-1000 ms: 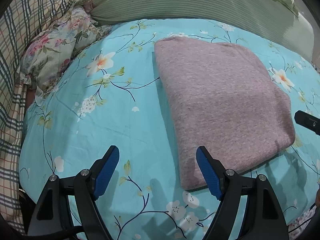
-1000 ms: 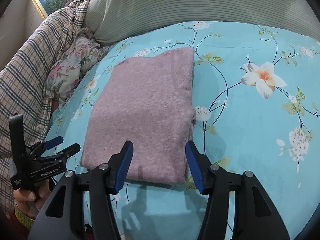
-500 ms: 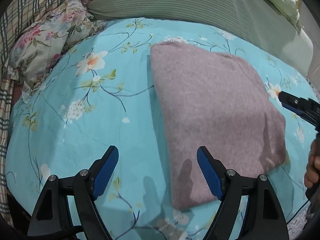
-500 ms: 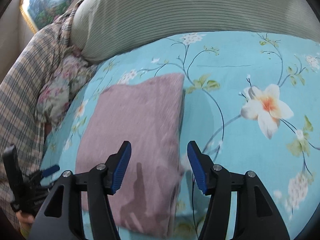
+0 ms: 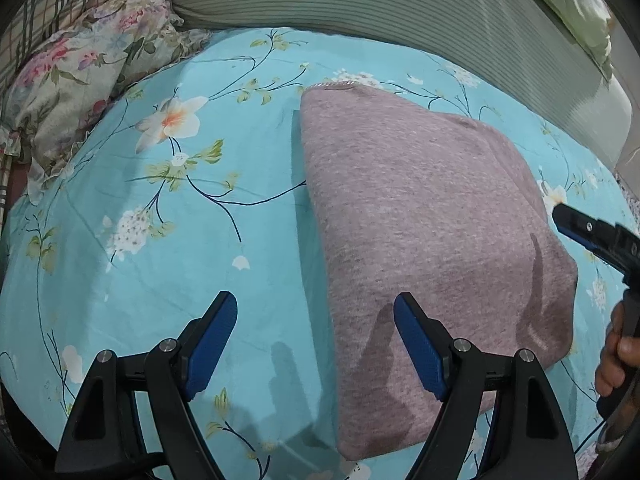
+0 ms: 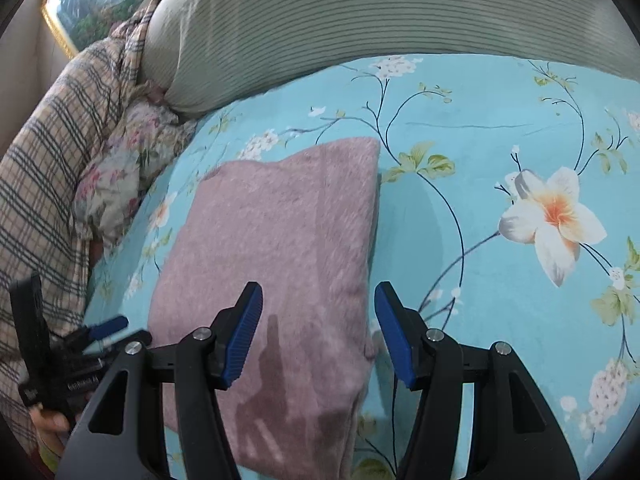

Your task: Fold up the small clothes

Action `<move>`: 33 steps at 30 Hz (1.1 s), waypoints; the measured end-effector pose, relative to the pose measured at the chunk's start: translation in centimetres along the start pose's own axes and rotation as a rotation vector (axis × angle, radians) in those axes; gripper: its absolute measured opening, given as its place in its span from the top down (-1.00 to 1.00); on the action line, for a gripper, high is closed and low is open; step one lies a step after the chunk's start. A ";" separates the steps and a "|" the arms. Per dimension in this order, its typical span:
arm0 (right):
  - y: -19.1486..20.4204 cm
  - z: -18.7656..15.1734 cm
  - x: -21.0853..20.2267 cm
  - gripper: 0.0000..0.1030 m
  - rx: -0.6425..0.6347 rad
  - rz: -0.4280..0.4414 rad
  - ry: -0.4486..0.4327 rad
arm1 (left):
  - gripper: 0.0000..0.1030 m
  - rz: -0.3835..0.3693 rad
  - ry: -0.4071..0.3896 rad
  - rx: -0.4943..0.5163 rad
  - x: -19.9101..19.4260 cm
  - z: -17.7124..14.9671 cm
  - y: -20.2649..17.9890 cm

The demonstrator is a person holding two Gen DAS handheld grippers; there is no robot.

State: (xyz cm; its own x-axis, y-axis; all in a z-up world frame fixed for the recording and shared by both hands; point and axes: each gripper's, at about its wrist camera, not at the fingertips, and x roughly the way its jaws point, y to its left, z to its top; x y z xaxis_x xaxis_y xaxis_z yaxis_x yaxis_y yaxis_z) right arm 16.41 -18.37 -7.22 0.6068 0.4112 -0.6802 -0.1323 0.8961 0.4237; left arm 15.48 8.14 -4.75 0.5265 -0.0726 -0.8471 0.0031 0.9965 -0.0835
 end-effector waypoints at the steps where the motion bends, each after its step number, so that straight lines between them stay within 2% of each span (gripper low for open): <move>1: 0.0 -0.2 0.0 -0.16 0.002 -0.003 0.010 | -0.58 -0.002 0.004 -0.002 0.0 0.0 0.0; 7: -0.5 -2.3 -1.5 -0.15 0.028 0.007 0.017 | -0.58 -0.011 -0.016 0.012 -1.3 -1.1 0.0; 11: -0.3 -5.0 -1.9 -0.15 0.013 0.022 0.046 | -0.58 -0.015 0.013 0.040 -1.1 -3.0 -0.2; 12: -0.2 -5.6 -1.7 -0.06 0.003 0.018 0.061 | -0.58 -0.017 0.026 0.047 -0.8 -3.7 -0.2; 13: -0.1 -6.2 -1.1 0.19 -0.013 0.009 0.086 | -0.58 -0.017 0.038 0.050 -0.6 -4.1 -0.3; 14: 0.0 -6.5 -0.6 0.85 -0.020 0.002 0.111 | -0.58 -0.018 0.052 0.052 -0.2 -4.5 -0.3; 15: -0.2 -6.6 -0.4 0.84 -0.010 0.001 0.127 | -0.57 -0.018 0.064 0.052 0.1 -4.8 -0.3; 17: -0.2 -6.3 -1.7 0.84 -0.001 0.033 0.080 | -0.56 -0.019 0.071 0.057 0.0 -5.2 -0.5; 19: -0.2 -6.0 -2.7 0.85 -0.019 0.028 0.053 | -0.55 -0.010 0.056 0.074 -0.4 -5.4 -0.8; 22: -1.1 -6.7 -1.5 0.85 -0.018 -0.001 0.105 | -0.55 0.019 0.073 0.103 0.3 -5.8 -1.3; 25: -1.2 -7.8 -0.2 0.82 -0.041 -0.044 0.133 | -0.56 0.015 0.077 0.097 1.1 -6.2 -1.2; 27: -1.1 -7.9 -0.6 0.67 -0.037 -0.074 0.121 | -0.56 0.002 0.078 0.079 1.0 -6.2 -0.9; 30: 0.0 -7.4 -3.6 0.67 -0.068 -0.136 0.015 | -0.56 0.000 0.081 0.080 0.7 -6.2 -0.8; 31: 0.8 -7.3 -5.0 0.67 -0.096 -0.139 -0.044 | -0.56 0.002 0.080 0.081 0.7 -6.2 -0.8; 33: 2.0 -7.3 -5.7 0.67 -0.128 -0.101 -0.074 | -0.56 0.006 0.078 0.080 0.7 -6.2 -0.8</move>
State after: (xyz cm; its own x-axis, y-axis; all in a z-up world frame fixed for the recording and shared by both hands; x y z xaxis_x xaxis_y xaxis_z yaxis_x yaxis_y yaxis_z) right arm 6.95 -17.74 -6.83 0.6777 0.3087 -0.6674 -0.1637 0.9482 0.2723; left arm 10.59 7.01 -8.57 0.4590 -0.0665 -0.8859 0.0699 0.9968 -0.0386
